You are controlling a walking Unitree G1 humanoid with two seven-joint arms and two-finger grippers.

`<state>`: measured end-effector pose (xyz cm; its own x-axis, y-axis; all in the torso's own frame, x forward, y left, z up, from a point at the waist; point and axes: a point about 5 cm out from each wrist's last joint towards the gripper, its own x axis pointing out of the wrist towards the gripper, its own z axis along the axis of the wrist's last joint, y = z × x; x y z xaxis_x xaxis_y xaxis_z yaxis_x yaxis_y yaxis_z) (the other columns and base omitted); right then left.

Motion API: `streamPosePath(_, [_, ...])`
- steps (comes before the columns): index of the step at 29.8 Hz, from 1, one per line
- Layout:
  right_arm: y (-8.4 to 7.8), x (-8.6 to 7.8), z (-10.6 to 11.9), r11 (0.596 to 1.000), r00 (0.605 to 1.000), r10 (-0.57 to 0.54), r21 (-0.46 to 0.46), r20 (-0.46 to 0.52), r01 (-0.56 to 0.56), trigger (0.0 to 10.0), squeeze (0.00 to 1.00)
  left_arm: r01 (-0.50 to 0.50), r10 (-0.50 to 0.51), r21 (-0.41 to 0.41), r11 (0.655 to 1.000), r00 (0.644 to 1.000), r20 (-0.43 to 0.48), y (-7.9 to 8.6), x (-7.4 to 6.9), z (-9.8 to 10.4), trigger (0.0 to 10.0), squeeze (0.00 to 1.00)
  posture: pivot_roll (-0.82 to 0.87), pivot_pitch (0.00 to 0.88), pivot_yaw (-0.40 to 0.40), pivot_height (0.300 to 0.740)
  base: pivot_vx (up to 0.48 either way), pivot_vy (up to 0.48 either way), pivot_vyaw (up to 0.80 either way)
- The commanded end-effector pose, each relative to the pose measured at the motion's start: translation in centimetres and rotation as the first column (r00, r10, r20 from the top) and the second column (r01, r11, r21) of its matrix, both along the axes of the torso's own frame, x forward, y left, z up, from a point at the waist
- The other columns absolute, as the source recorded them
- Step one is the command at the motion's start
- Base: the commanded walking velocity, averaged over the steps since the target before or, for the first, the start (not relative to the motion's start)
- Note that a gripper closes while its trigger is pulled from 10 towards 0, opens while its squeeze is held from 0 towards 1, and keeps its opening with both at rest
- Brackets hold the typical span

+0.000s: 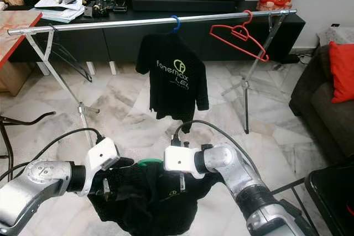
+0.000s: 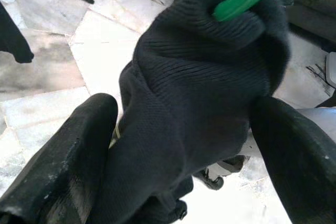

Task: Hang hanger

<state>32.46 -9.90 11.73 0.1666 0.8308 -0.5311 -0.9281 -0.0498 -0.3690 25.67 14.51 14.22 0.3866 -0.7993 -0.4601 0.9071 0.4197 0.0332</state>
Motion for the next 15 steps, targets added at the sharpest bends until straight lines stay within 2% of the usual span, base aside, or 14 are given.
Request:
streamPosePath(1, [0.3, -0.4, 0.8, 0.997, 0.999, 0.044, 0.068, 0.013, -0.045, 0.0, 0.0, 0.024, -0.024, 0.017, 1.0, 1.0, -0.011, -0.3, -0.1, -0.7, 10.0, 1.0, 0.03, 0.086, -0.028, 0.74, 0.0, 0.0, 0.0])
streamPosePath(2, [0.3, -0.4, 0.8, 0.997, 0.999, 0.044, 0.068, 0.013, -0.045, 0.0, 0.0, 0.024, -0.024, 0.017, 1.0, 1.0, -0.011, -0.3, -0.1, -0.7, 10.0, 1.0, 0.03, 0.086, -0.028, 0.74, 0.0, 0.0, 0.0])
streamPosePath(3, [0.3, -0.6, 0.9, 0.995, 0.998, 0.056, 0.078, 0.006, -0.056, 0.0, 0.0, 0.026, -0.026, 0.019, 0.999, 1.0, -0.009, -0.3, -0.1, -0.7, 10.0, 0.0, 0.03, 0.083, -0.027, 0.74, 0.0, 0.0, 0.0])
streamPosePath(15, [0.5, -1.6, 0.8, 0.988, 0.992, 0.118, 0.103, -0.031, -0.115, 0.0, 0.0, 0.067, -0.067, -0.045, 0.997, 0.998, -0.011, -1.9, -0.2, -0.9, 10.0, 0.0, 0.02, 0.073, -0.026, 0.74, 0.0, 0.0, 0.0])
